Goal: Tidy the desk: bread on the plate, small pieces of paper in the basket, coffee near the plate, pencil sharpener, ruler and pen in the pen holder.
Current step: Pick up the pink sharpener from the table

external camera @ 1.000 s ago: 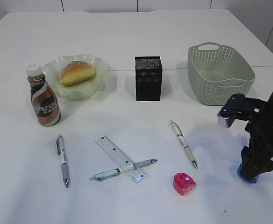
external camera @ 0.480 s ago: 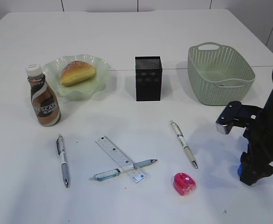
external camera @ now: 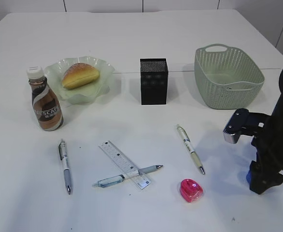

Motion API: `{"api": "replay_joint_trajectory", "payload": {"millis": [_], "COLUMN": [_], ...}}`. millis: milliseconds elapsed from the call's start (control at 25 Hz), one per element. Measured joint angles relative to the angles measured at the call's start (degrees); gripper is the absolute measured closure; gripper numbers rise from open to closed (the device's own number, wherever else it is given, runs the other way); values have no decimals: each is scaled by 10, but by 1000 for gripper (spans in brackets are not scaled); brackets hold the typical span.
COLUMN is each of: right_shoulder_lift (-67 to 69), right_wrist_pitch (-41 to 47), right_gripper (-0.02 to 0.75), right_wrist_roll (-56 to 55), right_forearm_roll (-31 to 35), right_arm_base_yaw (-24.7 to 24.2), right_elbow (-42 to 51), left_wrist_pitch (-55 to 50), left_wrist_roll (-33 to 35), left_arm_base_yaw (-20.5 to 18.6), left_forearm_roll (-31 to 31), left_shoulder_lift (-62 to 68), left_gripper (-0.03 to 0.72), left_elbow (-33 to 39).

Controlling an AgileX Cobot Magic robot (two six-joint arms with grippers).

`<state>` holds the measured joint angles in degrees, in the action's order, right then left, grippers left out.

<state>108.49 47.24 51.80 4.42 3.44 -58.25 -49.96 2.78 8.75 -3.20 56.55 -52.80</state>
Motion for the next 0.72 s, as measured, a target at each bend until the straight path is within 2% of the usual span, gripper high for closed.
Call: {"api": "replay_joint_trajectory", "payload": {"millis": [560,720], "right_shoulder_lift": [8,9], "right_wrist_pitch": [-3,-8], "right_gripper": [168,246], "right_wrist_roll": [1,1], "right_forearm_roll": [-3,-6], "right_arm_base_yaw": [0,0], "right_elbow": [-1,-1], "left_wrist_pitch": [-2,-2], "left_wrist_roll": [0,0], "left_arm_base_yaw": [0,0], "left_forearm_roll": [0,0], "left_shoulder_lift": [0,0], "left_gripper": [303,313], "left_elbow": [0,0]}}
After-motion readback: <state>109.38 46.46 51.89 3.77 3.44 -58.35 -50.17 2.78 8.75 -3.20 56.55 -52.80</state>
